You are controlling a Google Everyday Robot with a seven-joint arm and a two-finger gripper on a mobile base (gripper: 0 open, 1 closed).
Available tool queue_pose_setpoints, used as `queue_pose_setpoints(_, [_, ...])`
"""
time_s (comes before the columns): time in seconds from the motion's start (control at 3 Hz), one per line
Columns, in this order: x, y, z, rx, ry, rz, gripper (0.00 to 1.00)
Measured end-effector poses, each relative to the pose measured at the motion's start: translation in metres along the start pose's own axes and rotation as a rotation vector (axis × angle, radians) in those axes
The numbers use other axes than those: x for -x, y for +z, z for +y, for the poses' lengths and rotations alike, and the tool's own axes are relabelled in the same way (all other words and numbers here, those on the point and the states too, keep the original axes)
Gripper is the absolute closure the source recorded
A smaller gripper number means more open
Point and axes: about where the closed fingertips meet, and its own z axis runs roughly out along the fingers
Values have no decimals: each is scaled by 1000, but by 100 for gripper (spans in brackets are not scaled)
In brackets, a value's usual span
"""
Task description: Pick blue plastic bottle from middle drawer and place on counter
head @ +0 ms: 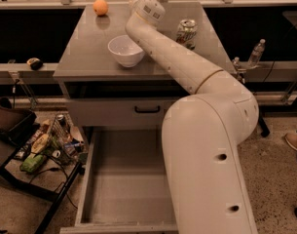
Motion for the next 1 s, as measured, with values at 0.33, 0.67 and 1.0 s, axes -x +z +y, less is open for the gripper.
queue_pose_setpoints(0.33, [0, 0, 0, 0, 0, 0, 59])
queue_pose_setpoints(0.67, [0, 0, 0, 0, 0, 0, 28])
queue_pose_setpoints(1.0, [0, 0, 0, 0, 0, 0, 5])
